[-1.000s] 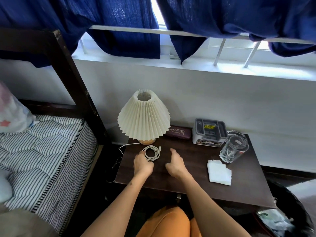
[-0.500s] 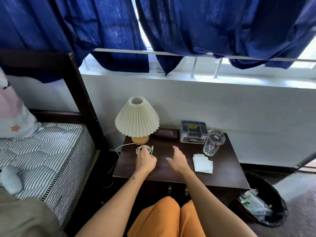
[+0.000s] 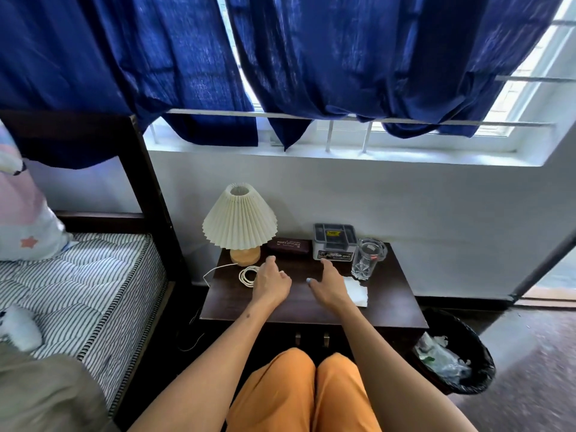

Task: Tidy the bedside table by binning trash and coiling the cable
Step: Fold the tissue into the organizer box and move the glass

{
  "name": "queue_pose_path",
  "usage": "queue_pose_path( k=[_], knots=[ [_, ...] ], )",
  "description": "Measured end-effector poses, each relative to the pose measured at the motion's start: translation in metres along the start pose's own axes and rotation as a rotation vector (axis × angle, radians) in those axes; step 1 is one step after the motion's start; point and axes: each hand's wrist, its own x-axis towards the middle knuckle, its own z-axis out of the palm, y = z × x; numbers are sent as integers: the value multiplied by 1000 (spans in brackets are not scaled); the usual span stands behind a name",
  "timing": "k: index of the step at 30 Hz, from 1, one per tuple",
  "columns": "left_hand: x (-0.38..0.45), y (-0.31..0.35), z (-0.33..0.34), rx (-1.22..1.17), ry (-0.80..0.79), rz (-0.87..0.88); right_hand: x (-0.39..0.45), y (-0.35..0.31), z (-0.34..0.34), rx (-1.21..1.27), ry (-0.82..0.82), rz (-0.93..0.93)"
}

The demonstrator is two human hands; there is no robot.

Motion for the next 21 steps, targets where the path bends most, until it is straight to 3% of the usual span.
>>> queue_pose_path(
  k=[13, 21],
  knots=[
    [-8, 31, 14, -76, -66, 72, -6, 5, -38, 100, 162, -24],
    [13, 38, 65, -98, -228, -21, 22, 50, -48, 171, 226, 184]
  ],
)
